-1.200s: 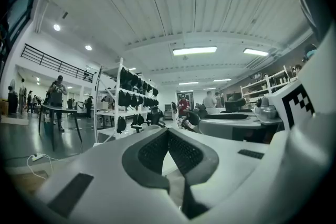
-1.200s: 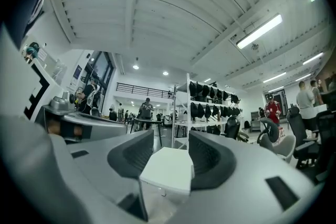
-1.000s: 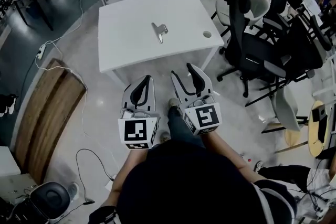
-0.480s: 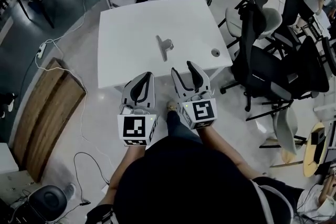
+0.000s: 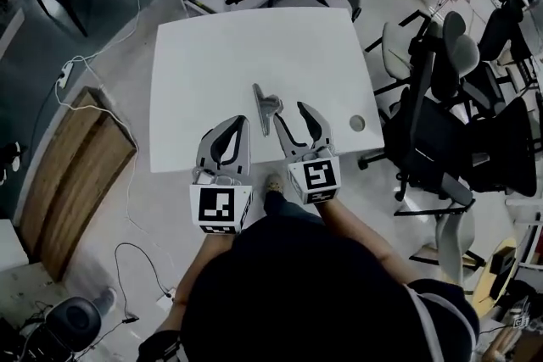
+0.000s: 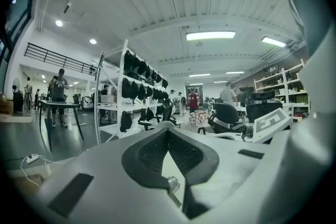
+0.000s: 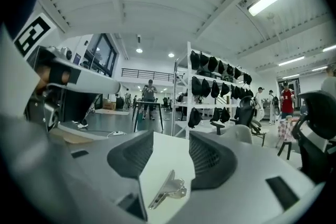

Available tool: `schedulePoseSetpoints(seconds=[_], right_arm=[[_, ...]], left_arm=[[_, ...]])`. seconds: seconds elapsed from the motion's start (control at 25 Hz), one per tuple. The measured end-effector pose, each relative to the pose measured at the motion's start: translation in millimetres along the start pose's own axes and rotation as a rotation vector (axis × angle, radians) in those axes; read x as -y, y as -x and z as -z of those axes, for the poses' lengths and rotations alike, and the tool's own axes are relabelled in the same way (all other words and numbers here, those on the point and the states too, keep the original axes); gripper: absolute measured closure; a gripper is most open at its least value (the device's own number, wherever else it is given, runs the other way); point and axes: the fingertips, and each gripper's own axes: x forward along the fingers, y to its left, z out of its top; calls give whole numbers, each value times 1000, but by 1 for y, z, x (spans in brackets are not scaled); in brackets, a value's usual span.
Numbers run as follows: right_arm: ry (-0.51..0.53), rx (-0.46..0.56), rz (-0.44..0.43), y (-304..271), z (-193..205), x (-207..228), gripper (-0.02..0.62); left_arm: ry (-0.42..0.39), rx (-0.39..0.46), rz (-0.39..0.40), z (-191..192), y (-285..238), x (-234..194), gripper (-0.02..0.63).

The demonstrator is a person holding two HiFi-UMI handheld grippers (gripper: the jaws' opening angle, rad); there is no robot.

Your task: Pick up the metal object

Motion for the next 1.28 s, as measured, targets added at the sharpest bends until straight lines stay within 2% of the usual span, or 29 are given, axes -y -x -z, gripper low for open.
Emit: schedulePoseSetpoints(seconds=[0.36, 0.68, 0.96, 1.12, 1.28], right_arm=[[-41, -163, -77, -73, 66, 32, 391], [-97, -330, -113, -98, 131, 40, 391], [-172, -443, -120, -111, 163, 39, 402], [-248, -510, -137, -118, 184, 38, 423], [-403, -567, -157, -125, 199, 35, 423]], left_arm=[[36, -67, -50, 31, -73, -36, 584], [47, -119, -60, 51, -96, -47, 584], [52, -152, -23, 55, -106, -51, 584], [48, -176, 2, 57, -111, -53, 584], [36, -196, 24, 60, -114, -55, 584]])
